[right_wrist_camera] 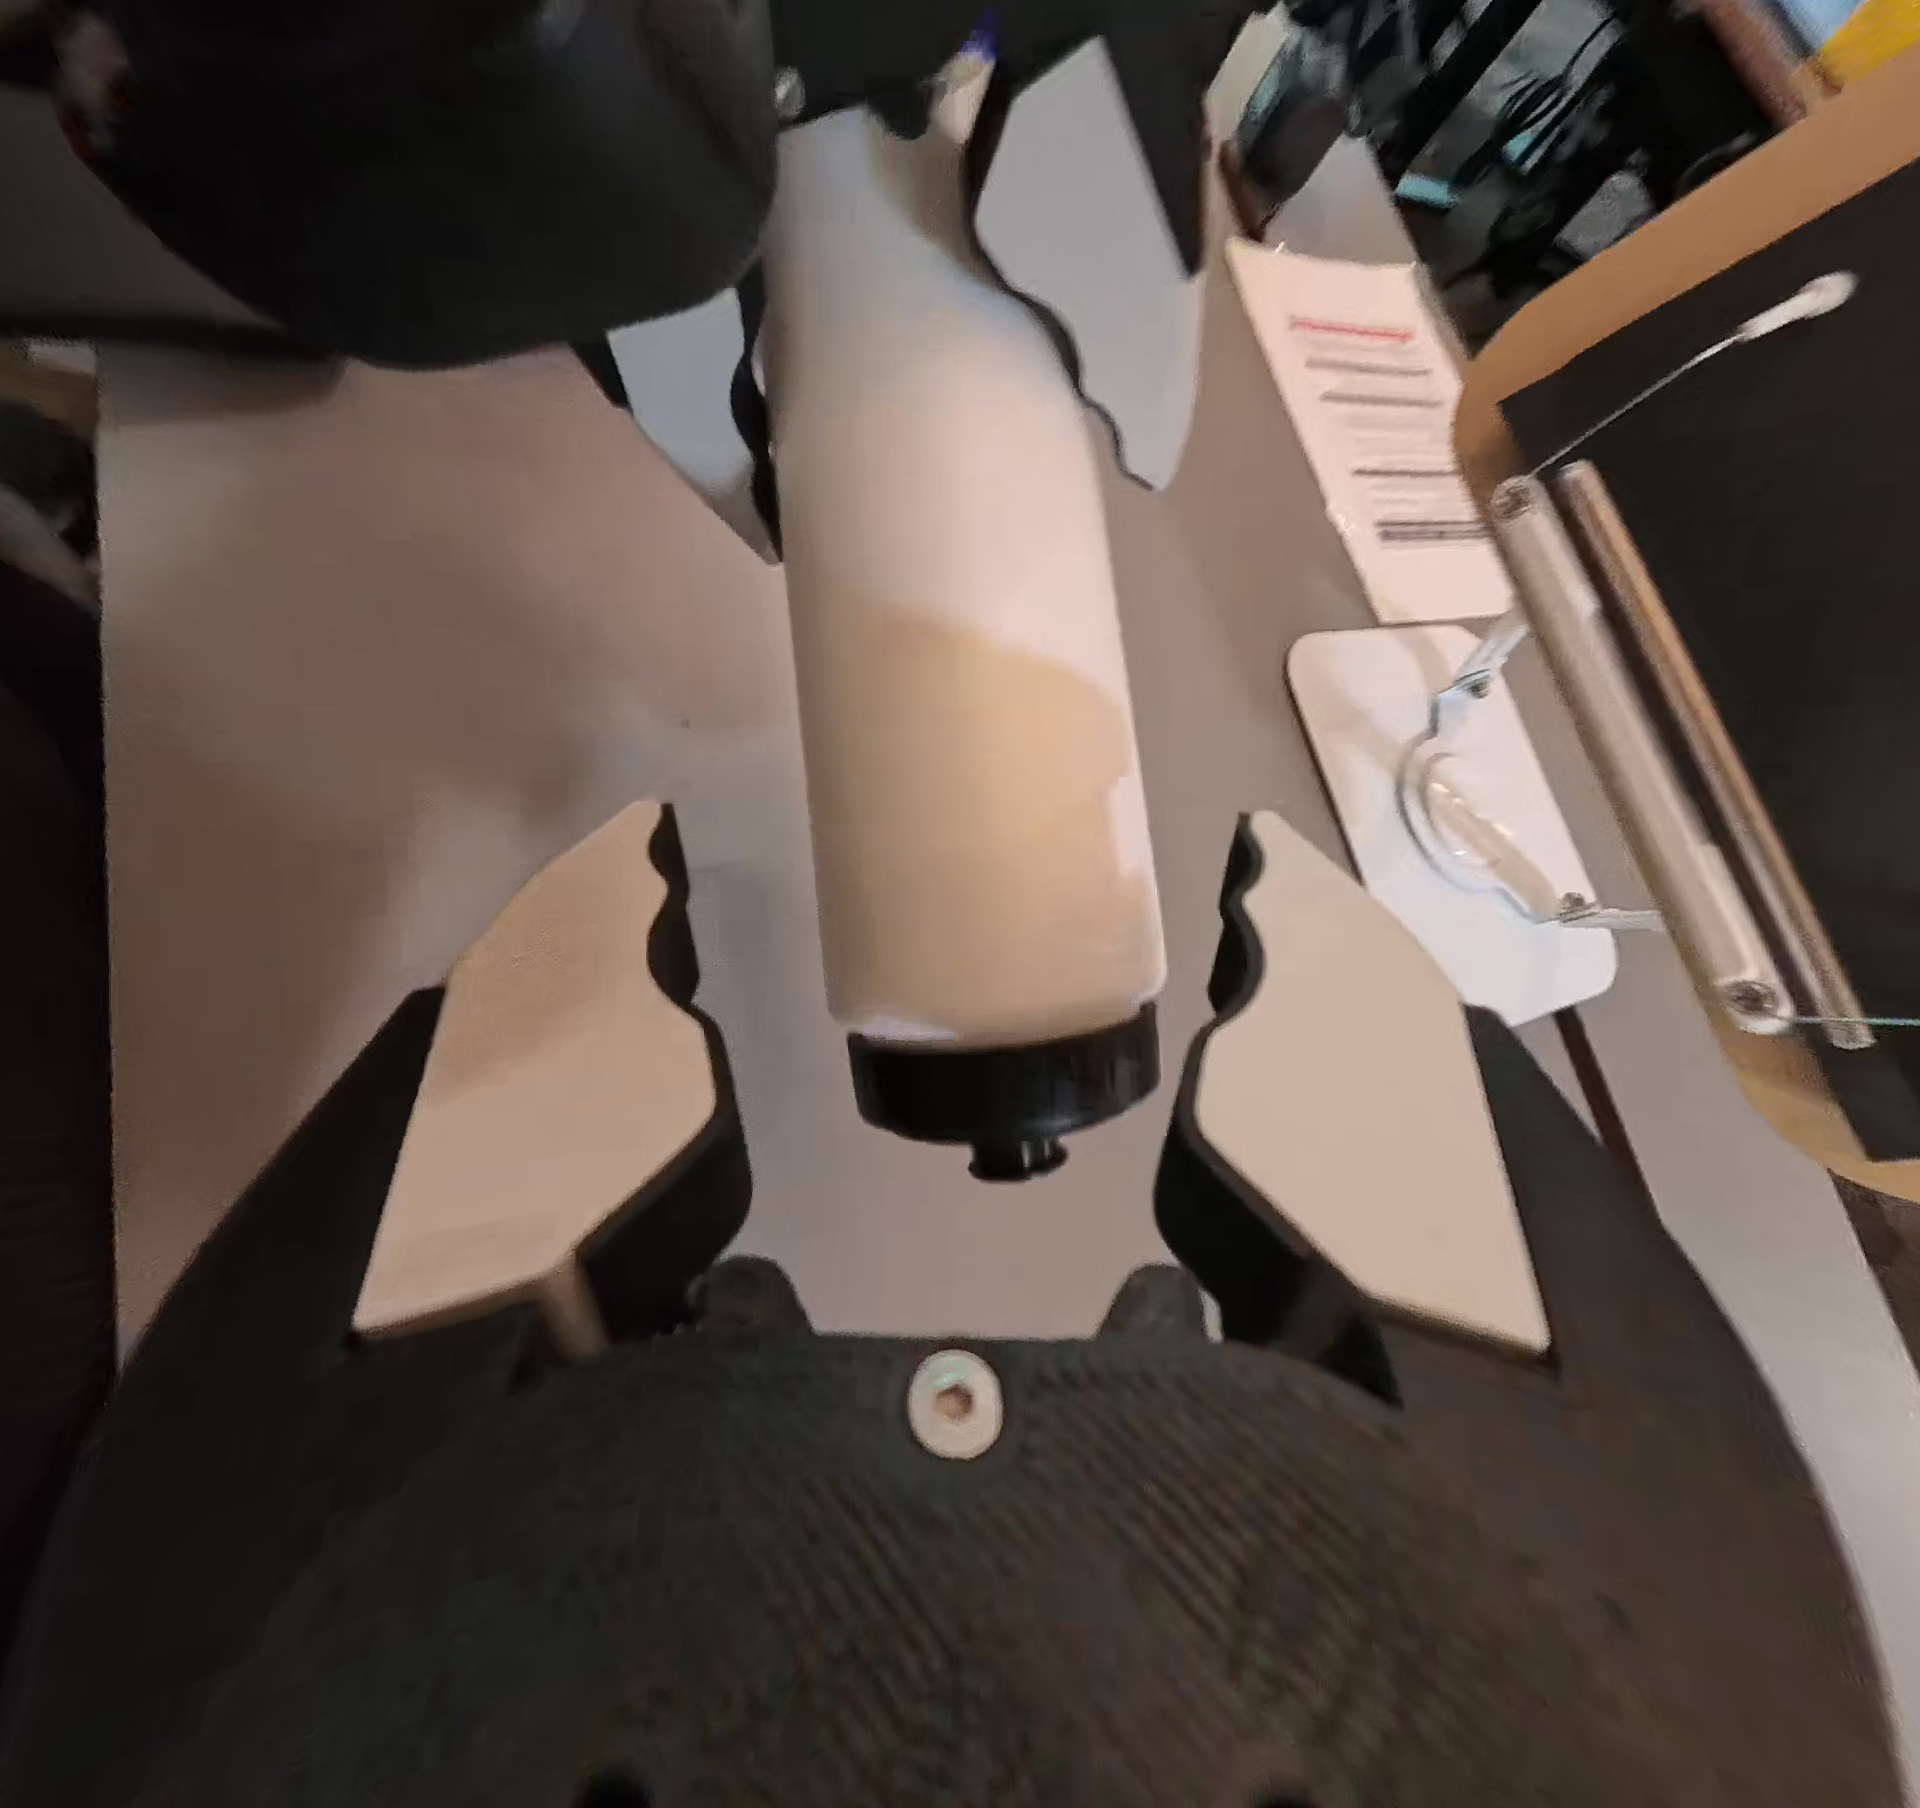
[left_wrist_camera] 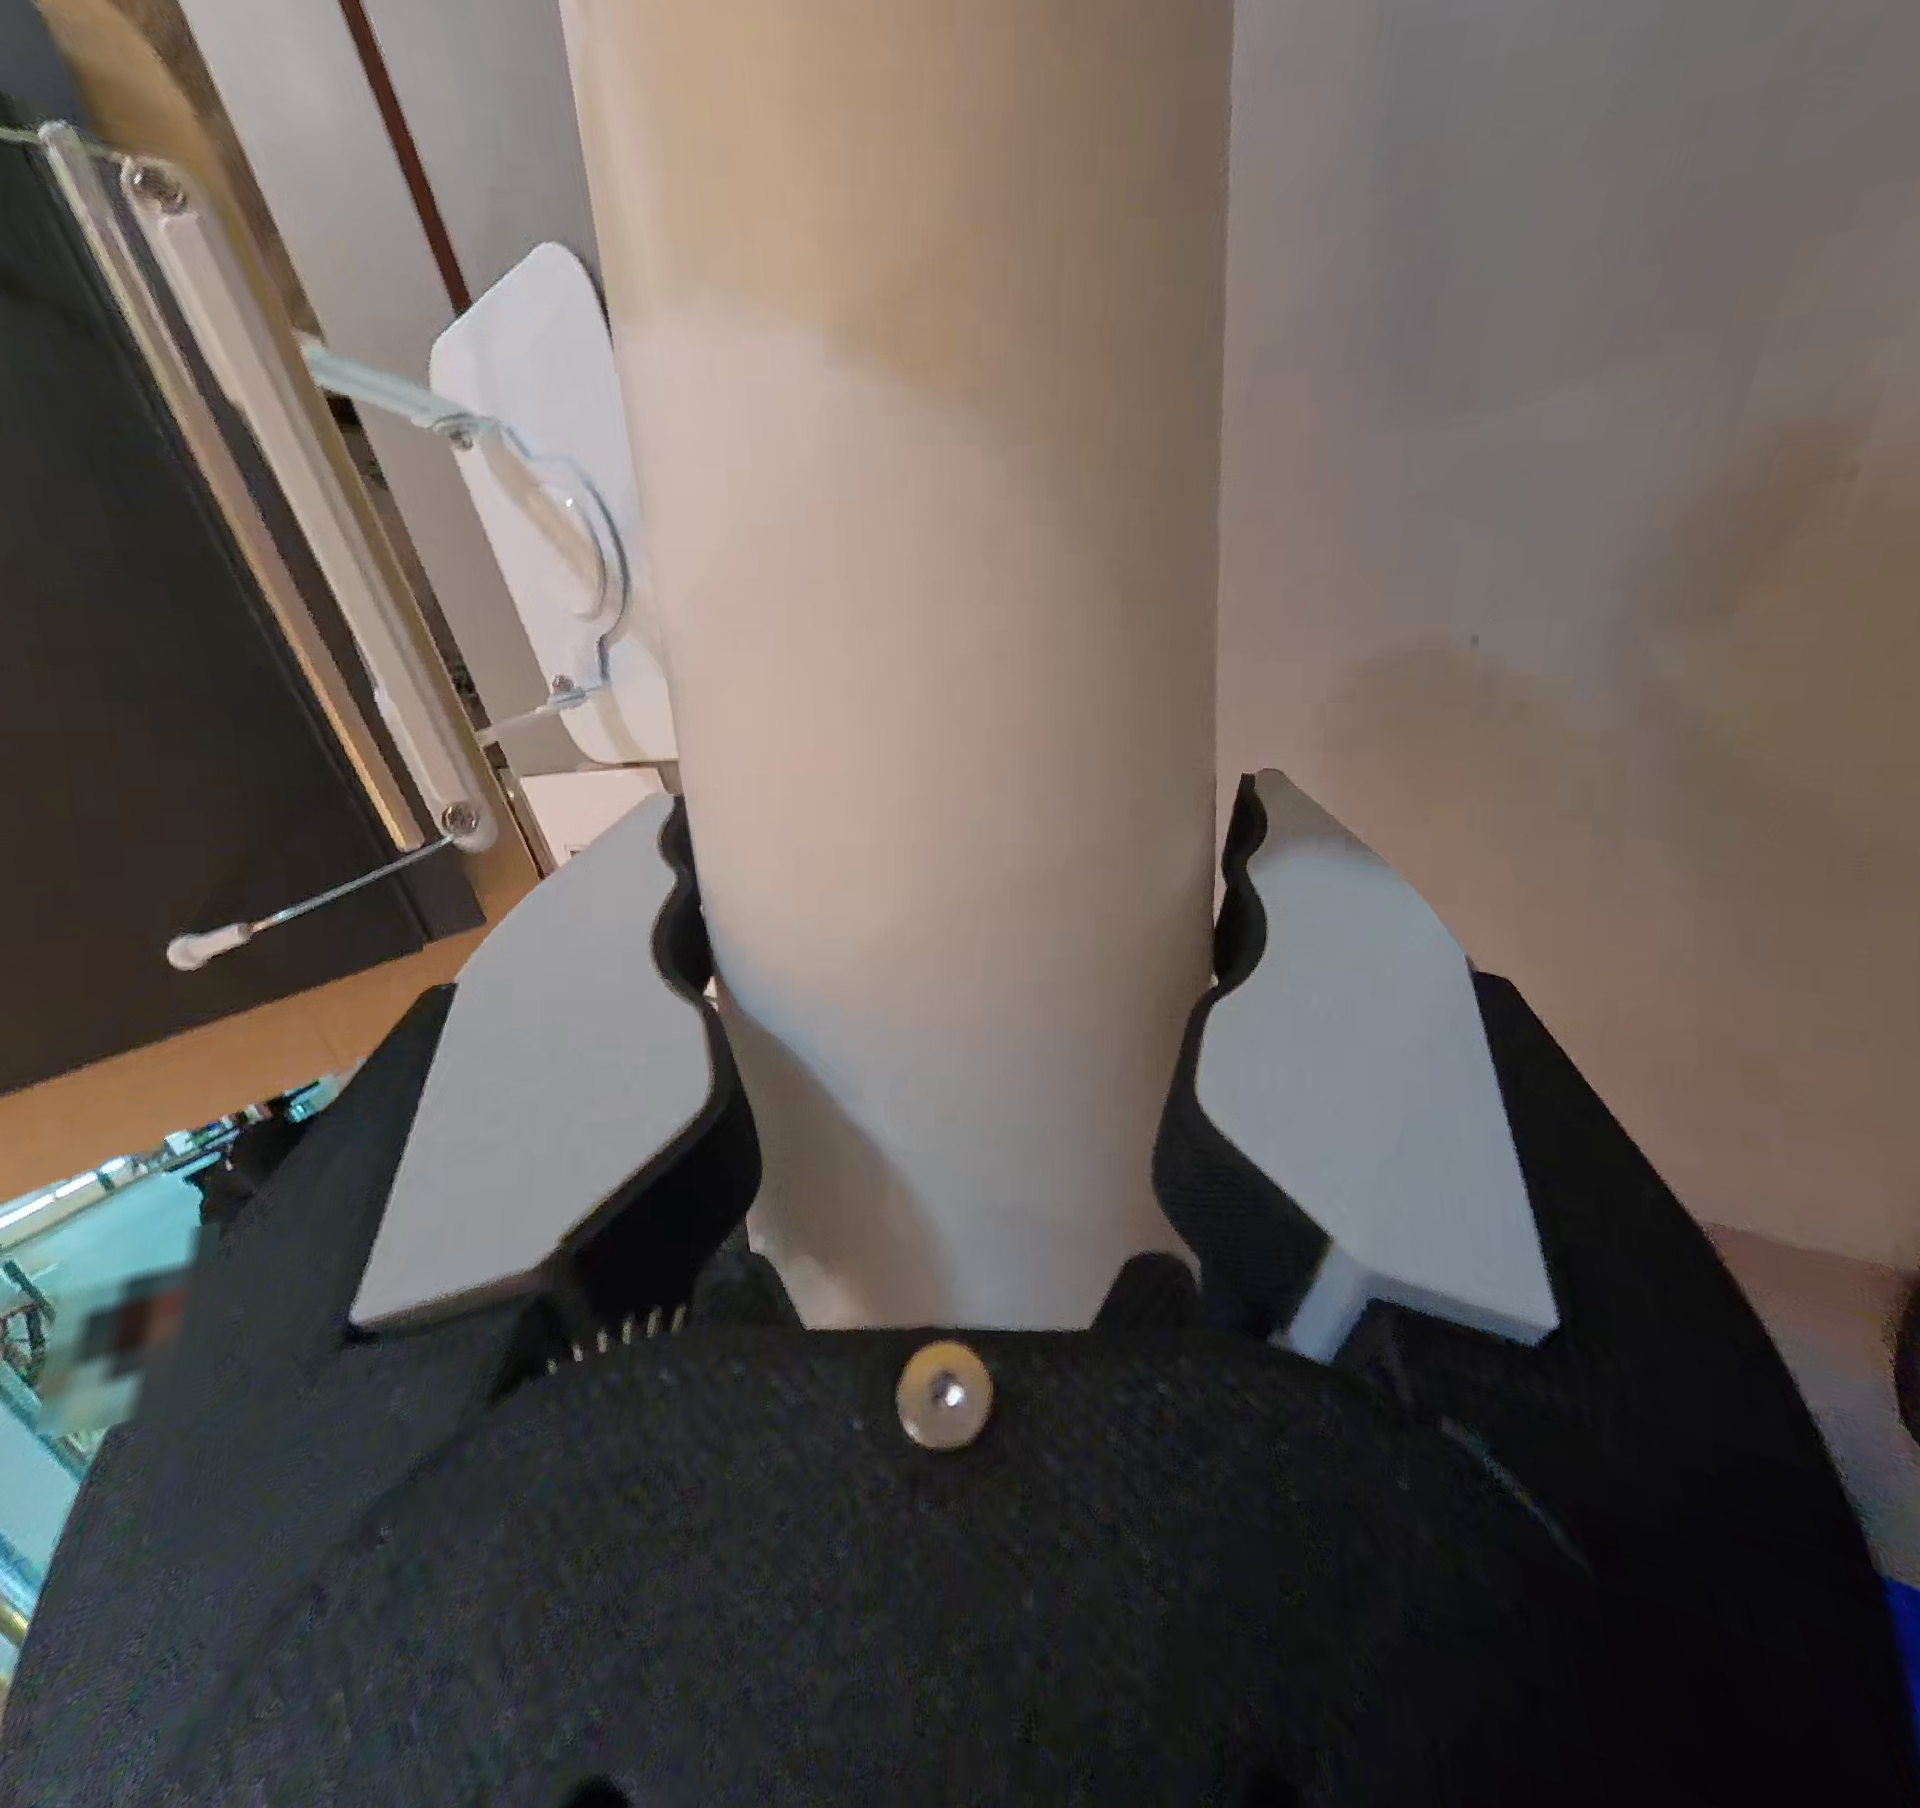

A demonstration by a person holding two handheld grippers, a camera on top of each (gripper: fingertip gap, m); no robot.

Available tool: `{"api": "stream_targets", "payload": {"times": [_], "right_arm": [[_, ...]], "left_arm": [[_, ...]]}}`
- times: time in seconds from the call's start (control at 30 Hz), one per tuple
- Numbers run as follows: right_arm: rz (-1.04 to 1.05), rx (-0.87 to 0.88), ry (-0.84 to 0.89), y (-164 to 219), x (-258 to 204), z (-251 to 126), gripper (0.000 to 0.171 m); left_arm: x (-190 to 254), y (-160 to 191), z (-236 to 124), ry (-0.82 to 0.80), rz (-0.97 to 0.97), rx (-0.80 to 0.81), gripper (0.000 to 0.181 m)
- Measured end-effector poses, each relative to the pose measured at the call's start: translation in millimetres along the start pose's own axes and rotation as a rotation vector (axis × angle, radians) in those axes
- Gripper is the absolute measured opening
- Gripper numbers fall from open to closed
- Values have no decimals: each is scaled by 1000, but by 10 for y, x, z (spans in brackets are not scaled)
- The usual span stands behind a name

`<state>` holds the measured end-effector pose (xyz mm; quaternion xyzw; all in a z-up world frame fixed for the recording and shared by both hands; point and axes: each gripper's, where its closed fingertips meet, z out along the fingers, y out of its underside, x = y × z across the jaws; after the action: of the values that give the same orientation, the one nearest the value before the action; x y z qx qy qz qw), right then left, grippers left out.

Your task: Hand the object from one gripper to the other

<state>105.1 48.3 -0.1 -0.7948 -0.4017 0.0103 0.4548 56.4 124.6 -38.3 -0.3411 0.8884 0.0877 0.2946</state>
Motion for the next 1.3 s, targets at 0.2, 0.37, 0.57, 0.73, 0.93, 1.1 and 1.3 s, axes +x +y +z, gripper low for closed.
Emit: {"api": "stream_targets", "payload": {"times": [0.2, 0.37, 0.57, 0.73, 0.93, 1.1, 1.3], "right_arm": [[-58, -169, -2, 255, -98, 278, 105], [-37, -211, -34, 312, -204, 340, 104], [3, -166, -86, 276, -295, 365, 103], [36, -138, -100, 268, -282, 360, 99], [22, -131, -71, 279, -232, 358, 92], [23, -126, -67, 276, -230, 369, 92], [2, -122, -58, 252, -234, 368, 90]], "left_arm": [[63, -159, 20, 58, 68, -11, 99], [128, -176, 64, 81, 114, -41, 99], [213, -242, 59, 107, 90, 13, 99], [210, -235, 10, 105, 67, 37, 99], [208, -265, -31, 98, 56, 63, 98], [212, -258, -30, 92, 55, 60, 98], [217, -250, -50, 93, 53, 62, 98]]}}
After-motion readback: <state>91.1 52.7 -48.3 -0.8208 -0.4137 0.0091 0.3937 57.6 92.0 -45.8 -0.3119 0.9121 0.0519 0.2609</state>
